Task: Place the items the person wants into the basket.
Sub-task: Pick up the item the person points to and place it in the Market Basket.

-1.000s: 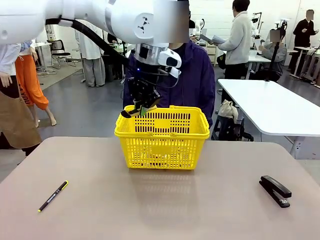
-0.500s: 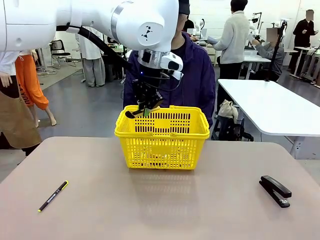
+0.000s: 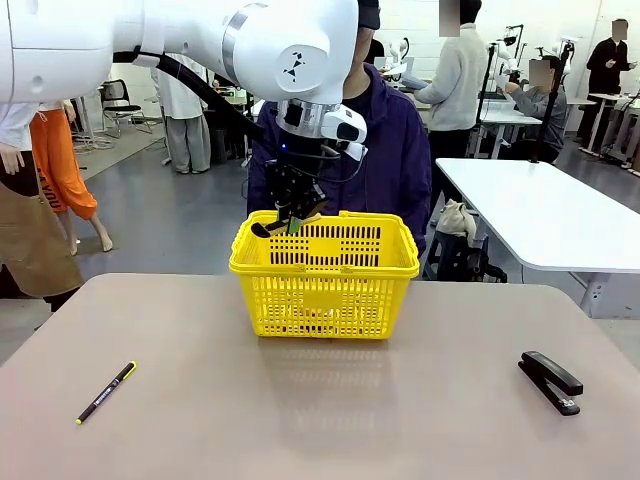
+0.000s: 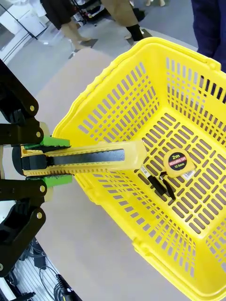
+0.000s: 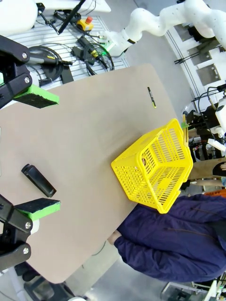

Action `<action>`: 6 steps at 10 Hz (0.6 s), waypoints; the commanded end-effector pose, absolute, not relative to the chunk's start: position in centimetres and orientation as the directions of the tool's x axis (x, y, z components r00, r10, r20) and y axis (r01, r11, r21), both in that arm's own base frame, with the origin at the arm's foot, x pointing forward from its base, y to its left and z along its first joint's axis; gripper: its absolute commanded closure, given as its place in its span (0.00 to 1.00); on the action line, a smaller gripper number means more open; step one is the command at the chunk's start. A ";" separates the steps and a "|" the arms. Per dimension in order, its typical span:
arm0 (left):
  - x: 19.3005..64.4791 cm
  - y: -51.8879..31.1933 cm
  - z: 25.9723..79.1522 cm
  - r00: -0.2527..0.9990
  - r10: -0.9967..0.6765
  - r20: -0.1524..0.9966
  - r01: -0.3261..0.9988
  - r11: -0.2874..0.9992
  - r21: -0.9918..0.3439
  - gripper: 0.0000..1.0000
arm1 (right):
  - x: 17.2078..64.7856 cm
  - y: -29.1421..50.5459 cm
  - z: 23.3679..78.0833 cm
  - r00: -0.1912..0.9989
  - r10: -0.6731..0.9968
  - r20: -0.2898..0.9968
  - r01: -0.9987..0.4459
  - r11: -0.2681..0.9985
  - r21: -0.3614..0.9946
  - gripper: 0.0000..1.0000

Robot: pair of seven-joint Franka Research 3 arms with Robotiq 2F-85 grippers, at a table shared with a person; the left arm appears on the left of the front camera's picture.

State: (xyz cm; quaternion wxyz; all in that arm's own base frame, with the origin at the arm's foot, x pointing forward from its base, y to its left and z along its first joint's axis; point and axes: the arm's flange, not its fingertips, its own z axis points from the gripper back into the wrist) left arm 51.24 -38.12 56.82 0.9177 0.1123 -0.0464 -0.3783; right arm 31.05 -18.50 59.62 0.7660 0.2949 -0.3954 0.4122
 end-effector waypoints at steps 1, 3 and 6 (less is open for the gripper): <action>53.5 -37.5 56.0 0.625 -0.780 0.031 0.764 0.620 0.175 0.73 | 31.2 -18.4 59.6 0.320 0.374 0.870 -0.872 0.475 0.117 0.00; 55.8 -37.5 54.9 0.557 -0.829 0.052 0.816 0.558 0.149 0.73 | 31.2 -18.4 59.6 0.320 0.374 0.870 -0.872 0.475 0.117 0.00; 58.8 -38.0 52.5 0.520 -0.853 0.038 0.846 0.521 0.109 0.73 | 31.2 -18.4 59.6 0.320 0.374 0.870 -0.872 0.475 0.117 0.00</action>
